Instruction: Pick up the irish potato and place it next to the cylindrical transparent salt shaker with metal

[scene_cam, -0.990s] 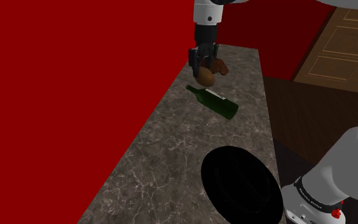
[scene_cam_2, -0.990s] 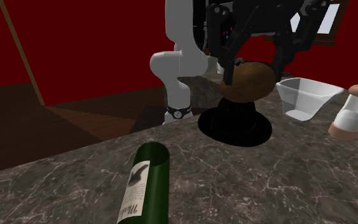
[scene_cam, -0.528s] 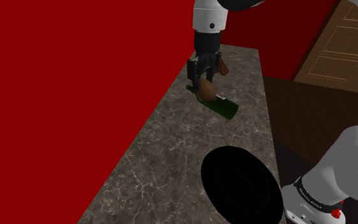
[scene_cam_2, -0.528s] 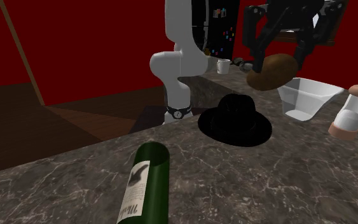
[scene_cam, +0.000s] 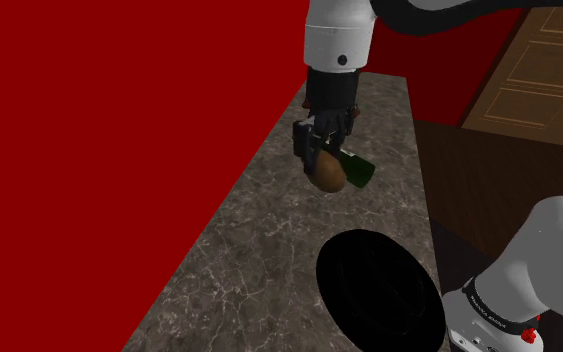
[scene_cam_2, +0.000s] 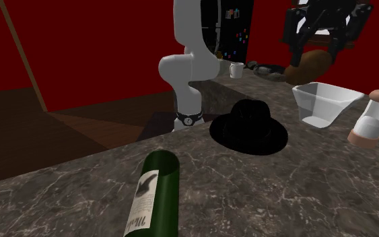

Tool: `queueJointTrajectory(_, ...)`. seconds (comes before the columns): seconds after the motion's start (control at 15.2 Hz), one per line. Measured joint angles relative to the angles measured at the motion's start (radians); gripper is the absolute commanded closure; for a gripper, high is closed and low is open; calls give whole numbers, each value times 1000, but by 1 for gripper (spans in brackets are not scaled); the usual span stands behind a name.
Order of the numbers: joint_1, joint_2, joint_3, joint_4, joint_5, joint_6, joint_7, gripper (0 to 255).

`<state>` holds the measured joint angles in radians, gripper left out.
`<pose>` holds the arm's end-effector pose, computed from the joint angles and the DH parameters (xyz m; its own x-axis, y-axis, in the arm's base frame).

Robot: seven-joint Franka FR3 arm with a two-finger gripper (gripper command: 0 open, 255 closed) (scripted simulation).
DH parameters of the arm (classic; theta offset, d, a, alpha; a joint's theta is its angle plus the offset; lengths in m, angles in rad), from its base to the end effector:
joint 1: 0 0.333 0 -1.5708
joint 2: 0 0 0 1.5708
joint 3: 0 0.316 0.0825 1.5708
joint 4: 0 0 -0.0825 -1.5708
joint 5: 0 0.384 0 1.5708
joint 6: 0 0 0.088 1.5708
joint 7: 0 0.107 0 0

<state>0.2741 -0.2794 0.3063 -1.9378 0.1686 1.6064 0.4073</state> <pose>0.3729 0.2848 0.5900 0.9845 0.1490 -0.0923 0.1447 -0.9881 -0.0521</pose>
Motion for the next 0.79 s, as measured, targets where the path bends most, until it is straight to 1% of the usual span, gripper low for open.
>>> queueJointTrajectory(0.2,30,-37,41,-27,27,1,64,255)
queueJointTrajectory(0.53,75,-60,117,-51,64,21,173,255)
queueJointTrajectory(0.79,111,-69,184,-49,92,30,269,255)
